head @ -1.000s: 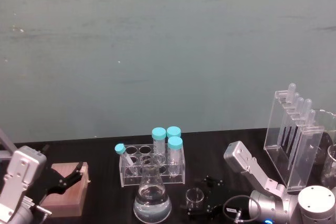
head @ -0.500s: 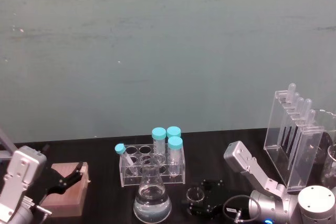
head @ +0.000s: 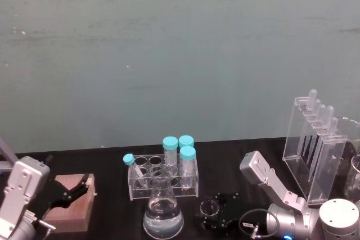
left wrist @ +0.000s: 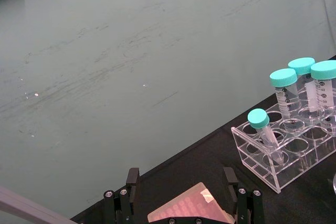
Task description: Place the experimental apparatus aside using one hand.
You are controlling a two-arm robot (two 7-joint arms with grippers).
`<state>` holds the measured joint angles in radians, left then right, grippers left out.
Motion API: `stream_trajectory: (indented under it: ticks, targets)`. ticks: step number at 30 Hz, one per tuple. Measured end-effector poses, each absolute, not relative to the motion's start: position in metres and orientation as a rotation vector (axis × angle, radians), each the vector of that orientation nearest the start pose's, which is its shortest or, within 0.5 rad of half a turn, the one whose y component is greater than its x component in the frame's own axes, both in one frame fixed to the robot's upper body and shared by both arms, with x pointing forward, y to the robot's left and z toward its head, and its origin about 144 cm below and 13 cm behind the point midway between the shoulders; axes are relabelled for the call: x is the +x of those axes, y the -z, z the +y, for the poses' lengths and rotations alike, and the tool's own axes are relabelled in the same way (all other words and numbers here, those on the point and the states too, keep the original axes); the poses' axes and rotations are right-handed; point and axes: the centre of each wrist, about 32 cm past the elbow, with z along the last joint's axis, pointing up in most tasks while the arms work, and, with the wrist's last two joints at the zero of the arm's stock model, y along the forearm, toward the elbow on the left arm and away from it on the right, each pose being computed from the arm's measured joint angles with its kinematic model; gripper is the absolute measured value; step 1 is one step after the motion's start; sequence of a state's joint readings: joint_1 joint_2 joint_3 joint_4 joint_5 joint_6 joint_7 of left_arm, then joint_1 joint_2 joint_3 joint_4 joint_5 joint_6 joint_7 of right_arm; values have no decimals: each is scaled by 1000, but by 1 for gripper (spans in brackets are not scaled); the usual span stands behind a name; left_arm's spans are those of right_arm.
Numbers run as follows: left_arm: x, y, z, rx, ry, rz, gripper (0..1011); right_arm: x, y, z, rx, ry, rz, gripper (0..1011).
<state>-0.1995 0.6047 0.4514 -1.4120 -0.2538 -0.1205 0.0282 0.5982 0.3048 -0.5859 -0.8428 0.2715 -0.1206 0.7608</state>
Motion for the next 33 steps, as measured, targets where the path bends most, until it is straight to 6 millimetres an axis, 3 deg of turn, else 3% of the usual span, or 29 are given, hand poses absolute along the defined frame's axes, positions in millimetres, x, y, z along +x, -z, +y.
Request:
stream_trajectory:
  ticks: [33]
  targets:
    - [489,-1140,310,304,-1248,-285,1000,587,-1130,-253,-342,650,-32,539]
